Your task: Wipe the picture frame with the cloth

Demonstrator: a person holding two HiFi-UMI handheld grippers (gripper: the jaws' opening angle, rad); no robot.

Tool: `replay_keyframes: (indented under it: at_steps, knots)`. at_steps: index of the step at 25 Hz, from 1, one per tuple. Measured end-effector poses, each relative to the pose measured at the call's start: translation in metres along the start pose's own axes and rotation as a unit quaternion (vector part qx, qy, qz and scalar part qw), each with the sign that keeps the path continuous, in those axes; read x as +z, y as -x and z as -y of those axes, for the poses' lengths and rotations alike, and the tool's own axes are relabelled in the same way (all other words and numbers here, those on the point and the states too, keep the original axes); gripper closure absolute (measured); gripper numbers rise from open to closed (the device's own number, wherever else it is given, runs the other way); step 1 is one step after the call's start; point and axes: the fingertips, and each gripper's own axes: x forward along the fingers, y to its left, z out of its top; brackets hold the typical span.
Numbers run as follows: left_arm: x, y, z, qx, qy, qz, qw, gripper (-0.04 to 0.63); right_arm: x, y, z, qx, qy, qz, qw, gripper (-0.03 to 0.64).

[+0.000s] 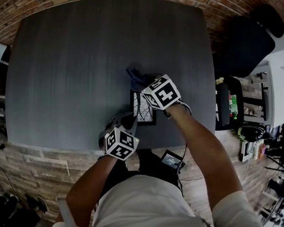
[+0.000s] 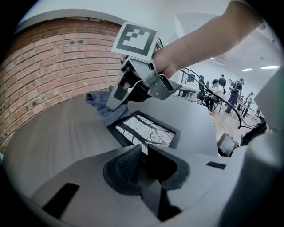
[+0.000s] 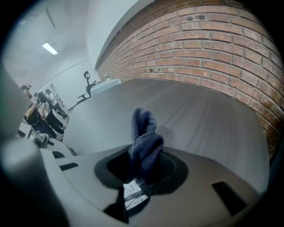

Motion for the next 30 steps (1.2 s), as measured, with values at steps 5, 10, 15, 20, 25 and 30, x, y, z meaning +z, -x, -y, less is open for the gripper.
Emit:
replay_keyframes:
  at_steps: [5,10,15,20,25,30]
  knots:
    - [0.001,-0.001,0.000,0.005,0.006,0.000,1.0000,0.545,-0.014,0.013,0.014,-0.018,-0.005,-0.006,1.000,0.515]
    - [0.001,0.000,-0.002,0.012,0.013,0.000,0.9998,0.546,-0.027,0.026,0.028,-0.037,-0.011,-0.013,0.999,0.515]
    - [0.001,-0.001,-0.002,0.020,0.015,-0.001,0.9997,0.548,-0.040,0.039,0.042,-0.059,-0.017,-0.019,0.998,0.515]
    - [0.001,-0.001,-0.002,0.026,0.015,-0.002,0.9996,0.548,-0.052,0.052,0.054,-0.085,-0.016,-0.027,0.996,0.515]
    - [0.000,-0.002,-0.002,0.027,0.012,-0.001,0.9996,0.548,-0.065,0.066,0.067,-0.123,-0.007,-0.039,0.992,0.515]
    - [0.001,-0.003,-0.002,0.021,0.007,-0.002,0.9998,0.548,-0.063,0.080,0.072,-0.151,0.002,-0.031,0.988,0.515]
